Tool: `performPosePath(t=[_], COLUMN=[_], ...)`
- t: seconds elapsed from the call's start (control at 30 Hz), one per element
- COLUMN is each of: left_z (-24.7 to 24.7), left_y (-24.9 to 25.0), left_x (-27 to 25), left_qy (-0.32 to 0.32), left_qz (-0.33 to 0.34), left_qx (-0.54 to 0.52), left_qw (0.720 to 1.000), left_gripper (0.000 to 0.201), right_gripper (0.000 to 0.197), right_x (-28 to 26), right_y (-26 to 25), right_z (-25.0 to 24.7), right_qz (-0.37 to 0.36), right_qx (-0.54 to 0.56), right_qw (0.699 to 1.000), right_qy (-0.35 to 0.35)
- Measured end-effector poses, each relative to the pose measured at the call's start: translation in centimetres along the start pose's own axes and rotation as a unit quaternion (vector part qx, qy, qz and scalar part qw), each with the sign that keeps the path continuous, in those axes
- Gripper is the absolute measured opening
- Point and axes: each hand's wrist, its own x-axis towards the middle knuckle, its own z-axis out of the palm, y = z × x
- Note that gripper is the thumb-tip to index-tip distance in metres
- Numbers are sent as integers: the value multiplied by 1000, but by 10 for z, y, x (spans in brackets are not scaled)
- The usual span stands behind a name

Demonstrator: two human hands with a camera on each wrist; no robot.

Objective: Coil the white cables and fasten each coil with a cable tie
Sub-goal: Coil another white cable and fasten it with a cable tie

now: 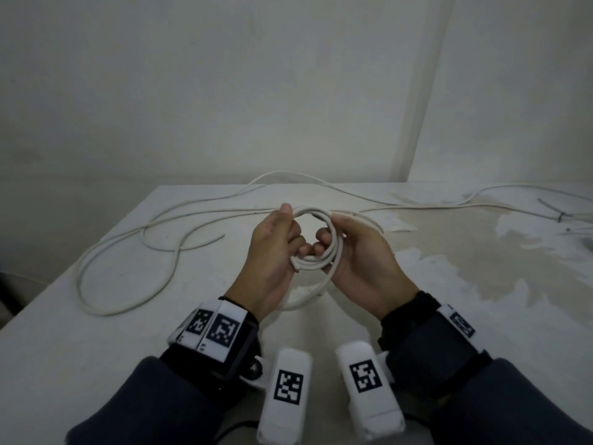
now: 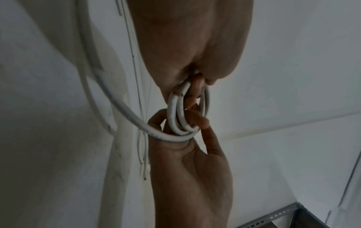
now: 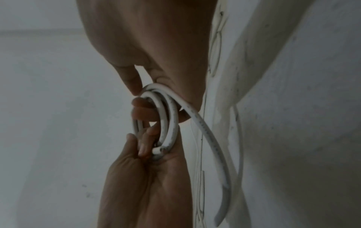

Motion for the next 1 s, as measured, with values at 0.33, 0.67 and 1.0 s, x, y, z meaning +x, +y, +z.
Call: performPosePath(t=[0.33,0.67,1.0], left_z=[0,-10,-9], left_y=[-5,0,-5], left_x=[3,6,-2], left_qy=[-2,83,-16], left_qz=[-15,35,-164], left_qx=[18,167,161], left_qw=[1000,982,973], left_gripper=[38,28,32], right_gripper=[18,25,11], right_x=[0,9,11], right_y=[-6,-21,-15], right_z=[-2,-27,-32], right_qz=[43,-85,-100], right_qx=[72,187,223], right_qw=[996,974,967], right_qy=[-31,95,66])
